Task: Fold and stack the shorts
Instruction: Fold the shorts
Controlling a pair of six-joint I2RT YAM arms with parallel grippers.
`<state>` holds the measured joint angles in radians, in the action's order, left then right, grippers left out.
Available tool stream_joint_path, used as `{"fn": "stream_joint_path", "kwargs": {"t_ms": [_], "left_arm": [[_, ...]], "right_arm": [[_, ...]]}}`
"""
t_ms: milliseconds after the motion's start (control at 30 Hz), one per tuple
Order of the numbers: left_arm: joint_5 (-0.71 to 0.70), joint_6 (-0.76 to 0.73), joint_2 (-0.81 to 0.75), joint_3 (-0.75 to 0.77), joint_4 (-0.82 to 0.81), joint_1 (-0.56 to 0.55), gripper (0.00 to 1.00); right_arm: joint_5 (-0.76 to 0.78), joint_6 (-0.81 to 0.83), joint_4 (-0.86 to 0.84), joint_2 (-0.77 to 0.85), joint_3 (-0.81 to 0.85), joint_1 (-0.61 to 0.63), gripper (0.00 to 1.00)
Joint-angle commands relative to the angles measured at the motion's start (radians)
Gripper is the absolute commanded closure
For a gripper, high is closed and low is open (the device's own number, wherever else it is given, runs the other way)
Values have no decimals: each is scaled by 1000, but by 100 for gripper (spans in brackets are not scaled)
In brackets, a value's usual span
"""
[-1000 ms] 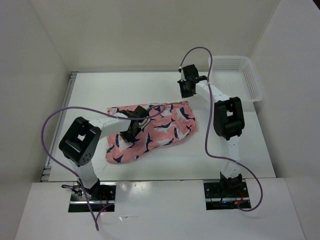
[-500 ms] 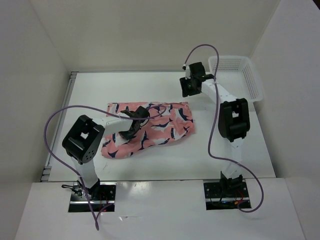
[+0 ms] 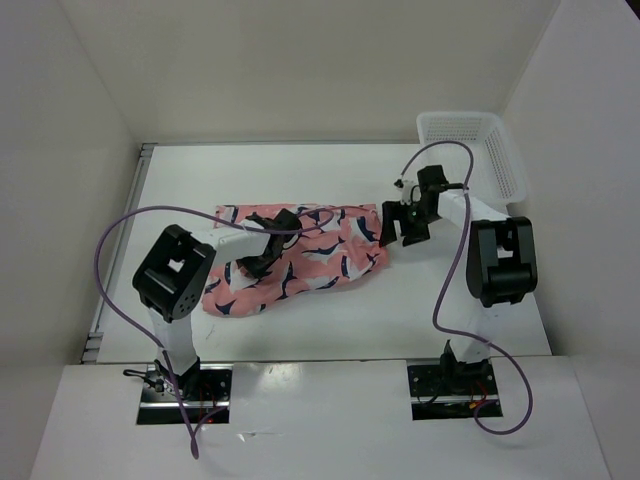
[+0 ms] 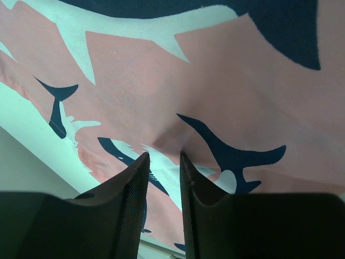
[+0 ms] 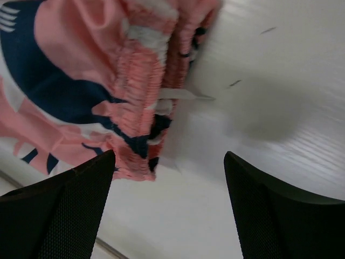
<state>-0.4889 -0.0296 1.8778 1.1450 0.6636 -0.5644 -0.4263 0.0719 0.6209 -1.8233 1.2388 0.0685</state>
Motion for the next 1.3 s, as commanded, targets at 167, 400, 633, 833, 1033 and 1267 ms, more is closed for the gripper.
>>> {"fn": "stream_joint_path", "kwargs": {"t_ms": [167,400,633,833,1033,1267], "left_arm": [[135,30,96,-28,-91,23,61],[165,30,96,-19,-71,23,60],[165,30,106,-10,-61,23,55],[138,30,97,13,-35,53,50],[153,30,-24,110,40,150,39],[368,30,-14,191,114,327,34]], "right_arm": [[-128,-15,-10,-5,1,88,12],[141,-188,-70,-57,-50,163,23],[199,-205,-90,-148,-3,163,60],[107,-138,-90,-157,19,163,99],[107,-22,-70,-111,106,163,100],[181,139,15,-30,209,163,100]]}}
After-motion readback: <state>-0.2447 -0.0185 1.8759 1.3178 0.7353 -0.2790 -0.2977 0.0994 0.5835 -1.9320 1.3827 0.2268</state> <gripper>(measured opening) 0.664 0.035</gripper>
